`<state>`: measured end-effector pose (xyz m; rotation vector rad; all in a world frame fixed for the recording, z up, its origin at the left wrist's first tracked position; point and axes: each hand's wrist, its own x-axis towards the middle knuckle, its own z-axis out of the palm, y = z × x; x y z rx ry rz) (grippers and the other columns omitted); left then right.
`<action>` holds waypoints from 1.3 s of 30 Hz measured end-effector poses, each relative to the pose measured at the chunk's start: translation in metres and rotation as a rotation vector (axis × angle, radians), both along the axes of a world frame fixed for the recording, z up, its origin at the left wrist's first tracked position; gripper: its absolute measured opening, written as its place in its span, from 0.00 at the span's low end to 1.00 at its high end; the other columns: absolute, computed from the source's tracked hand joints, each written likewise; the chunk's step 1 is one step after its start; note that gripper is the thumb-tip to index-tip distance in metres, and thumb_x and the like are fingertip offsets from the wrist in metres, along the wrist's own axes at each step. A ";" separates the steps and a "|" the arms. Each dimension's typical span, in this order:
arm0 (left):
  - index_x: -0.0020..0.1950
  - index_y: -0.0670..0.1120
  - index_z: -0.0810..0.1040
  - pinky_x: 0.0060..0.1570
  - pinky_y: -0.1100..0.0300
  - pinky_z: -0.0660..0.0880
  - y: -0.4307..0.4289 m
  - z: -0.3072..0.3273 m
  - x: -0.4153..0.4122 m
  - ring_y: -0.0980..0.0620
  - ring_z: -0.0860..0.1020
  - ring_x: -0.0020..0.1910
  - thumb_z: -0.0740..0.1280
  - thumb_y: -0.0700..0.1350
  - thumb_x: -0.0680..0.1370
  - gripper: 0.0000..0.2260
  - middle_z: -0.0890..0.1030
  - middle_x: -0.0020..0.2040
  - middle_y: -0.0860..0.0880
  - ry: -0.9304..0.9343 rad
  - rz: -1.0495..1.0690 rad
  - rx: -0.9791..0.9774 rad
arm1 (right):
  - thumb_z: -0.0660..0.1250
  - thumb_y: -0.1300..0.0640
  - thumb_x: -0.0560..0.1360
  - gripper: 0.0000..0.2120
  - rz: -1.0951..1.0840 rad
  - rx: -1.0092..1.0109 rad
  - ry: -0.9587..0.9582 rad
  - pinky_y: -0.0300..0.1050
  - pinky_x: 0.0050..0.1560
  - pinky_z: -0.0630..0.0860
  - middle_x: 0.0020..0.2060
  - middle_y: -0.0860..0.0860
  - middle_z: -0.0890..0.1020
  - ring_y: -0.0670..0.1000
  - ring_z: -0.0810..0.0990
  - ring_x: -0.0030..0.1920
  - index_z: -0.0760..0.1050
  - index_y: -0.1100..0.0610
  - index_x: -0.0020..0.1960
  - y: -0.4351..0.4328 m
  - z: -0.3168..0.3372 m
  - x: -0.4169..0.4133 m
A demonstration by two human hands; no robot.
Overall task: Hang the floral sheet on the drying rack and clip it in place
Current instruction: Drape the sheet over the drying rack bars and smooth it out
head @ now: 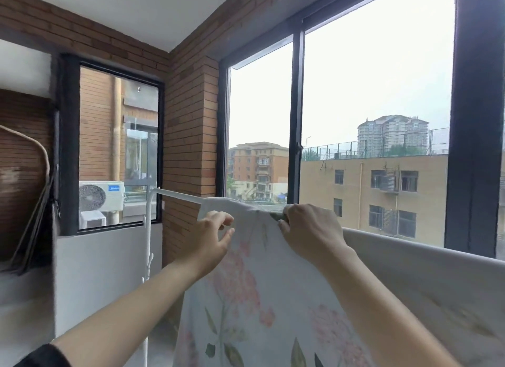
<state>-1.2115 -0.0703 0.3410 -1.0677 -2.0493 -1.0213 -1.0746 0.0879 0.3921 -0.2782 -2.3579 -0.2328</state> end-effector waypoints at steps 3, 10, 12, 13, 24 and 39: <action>0.59 0.43 0.77 0.54 0.61 0.73 -0.006 -0.007 -0.028 0.55 0.75 0.51 0.65 0.43 0.78 0.10 0.77 0.54 0.50 -0.005 0.026 -0.004 | 0.57 0.53 0.79 0.10 0.018 -0.013 -0.012 0.45 0.38 0.65 0.36 0.50 0.73 0.56 0.79 0.43 0.69 0.54 0.40 -0.007 0.002 -0.032; 0.60 0.44 0.75 0.54 0.54 0.76 -0.019 -0.012 -0.093 0.52 0.76 0.52 0.64 0.46 0.79 0.11 0.74 0.56 0.49 -0.080 0.044 0.097 | 0.56 0.51 0.79 0.12 0.012 -0.010 -0.022 0.45 0.37 0.67 0.33 0.49 0.72 0.55 0.76 0.38 0.68 0.55 0.38 -0.017 0.003 -0.080; 0.61 0.44 0.74 0.54 0.54 0.75 -0.020 -0.014 -0.112 0.50 0.76 0.54 0.64 0.47 0.79 0.13 0.73 0.58 0.47 -0.128 0.032 0.136 | 0.55 0.50 0.79 0.14 -0.018 0.007 0.000 0.45 0.35 0.66 0.32 0.48 0.72 0.54 0.75 0.37 0.67 0.53 0.37 -0.018 0.001 -0.083; 0.63 0.44 0.73 0.54 0.56 0.73 -0.020 -0.015 -0.120 0.50 0.75 0.55 0.63 0.48 0.79 0.14 0.73 0.60 0.47 -0.166 0.014 0.149 | 0.54 0.48 0.80 0.14 -0.042 0.022 0.014 0.45 0.35 0.65 0.33 0.48 0.74 0.54 0.76 0.38 0.69 0.52 0.38 -0.018 0.000 -0.083; 0.49 0.44 0.79 0.38 0.67 0.75 -0.010 -0.017 -0.174 0.53 0.80 0.42 0.67 0.63 0.72 0.22 0.83 0.43 0.50 -0.575 -0.395 0.258 | 0.54 0.37 0.78 0.18 -0.221 -0.026 0.089 0.44 0.36 0.69 0.36 0.45 0.80 0.50 0.77 0.38 0.70 0.47 0.37 -0.029 -0.005 -0.085; 0.31 0.48 0.70 0.32 0.61 0.68 0.022 0.087 -0.139 0.52 0.70 0.30 0.70 0.53 0.75 0.17 0.71 0.30 0.51 -0.393 -0.555 -0.095 | 0.59 0.46 0.79 0.15 -0.196 -0.133 0.002 0.44 0.35 0.73 0.36 0.48 0.81 0.51 0.79 0.37 0.78 0.53 0.42 -0.036 0.003 -0.085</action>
